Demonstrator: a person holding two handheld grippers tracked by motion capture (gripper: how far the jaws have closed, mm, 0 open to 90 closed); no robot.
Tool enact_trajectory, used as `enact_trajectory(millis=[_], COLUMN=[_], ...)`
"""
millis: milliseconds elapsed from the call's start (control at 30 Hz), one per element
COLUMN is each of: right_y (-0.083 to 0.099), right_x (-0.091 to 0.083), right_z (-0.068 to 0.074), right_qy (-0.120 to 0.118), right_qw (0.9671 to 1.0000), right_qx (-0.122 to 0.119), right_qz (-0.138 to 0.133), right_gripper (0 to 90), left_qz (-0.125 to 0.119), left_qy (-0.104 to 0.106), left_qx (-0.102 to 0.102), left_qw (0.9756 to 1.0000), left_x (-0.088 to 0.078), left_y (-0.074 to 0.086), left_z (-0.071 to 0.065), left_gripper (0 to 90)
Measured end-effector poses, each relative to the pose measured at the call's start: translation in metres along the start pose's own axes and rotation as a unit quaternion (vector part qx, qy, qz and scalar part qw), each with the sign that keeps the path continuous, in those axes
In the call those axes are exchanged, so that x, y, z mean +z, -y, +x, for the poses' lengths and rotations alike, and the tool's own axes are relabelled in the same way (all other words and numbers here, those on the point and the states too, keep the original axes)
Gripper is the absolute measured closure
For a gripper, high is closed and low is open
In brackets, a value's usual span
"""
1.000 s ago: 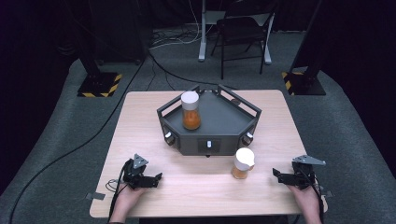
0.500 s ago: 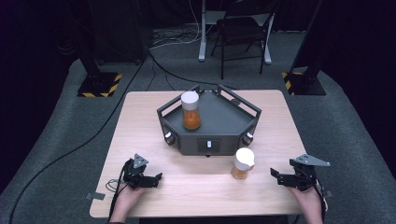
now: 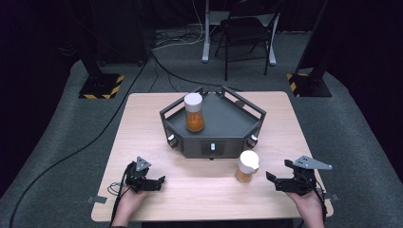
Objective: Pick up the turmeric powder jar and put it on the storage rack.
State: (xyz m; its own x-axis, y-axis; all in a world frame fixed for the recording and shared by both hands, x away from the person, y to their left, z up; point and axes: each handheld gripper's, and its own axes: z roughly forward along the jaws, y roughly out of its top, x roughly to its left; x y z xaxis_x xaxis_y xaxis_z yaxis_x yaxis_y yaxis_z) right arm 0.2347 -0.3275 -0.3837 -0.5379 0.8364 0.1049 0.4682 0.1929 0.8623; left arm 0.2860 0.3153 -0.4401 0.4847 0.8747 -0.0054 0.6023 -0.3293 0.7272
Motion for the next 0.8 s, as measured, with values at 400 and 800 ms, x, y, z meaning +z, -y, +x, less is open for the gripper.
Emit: enact_trajectory(millis=[400, 800], right_y=[-0.011, -0.015], right_x=[0.011, 0.045], right_z=[0.021, 0.032], right_qy=[-0.031, -0.038], right_qw=[0.9993, 0.999], right_qx=[-0.02, -0.023], right_qz=[-0.009, -0.007], right_gripper=[5.8, 8.4], left_qz=[0.0, 0.0], left_qy=[-0.001, -0.001], left_qx=[-0.001, -0.001], left_qw=[1.0, 1.0], left_x=[0.0, 0.0], left_y=[0.0, 0.0], left_z=[0.0, 0.0], left_gripper=[0.9, 0.9])
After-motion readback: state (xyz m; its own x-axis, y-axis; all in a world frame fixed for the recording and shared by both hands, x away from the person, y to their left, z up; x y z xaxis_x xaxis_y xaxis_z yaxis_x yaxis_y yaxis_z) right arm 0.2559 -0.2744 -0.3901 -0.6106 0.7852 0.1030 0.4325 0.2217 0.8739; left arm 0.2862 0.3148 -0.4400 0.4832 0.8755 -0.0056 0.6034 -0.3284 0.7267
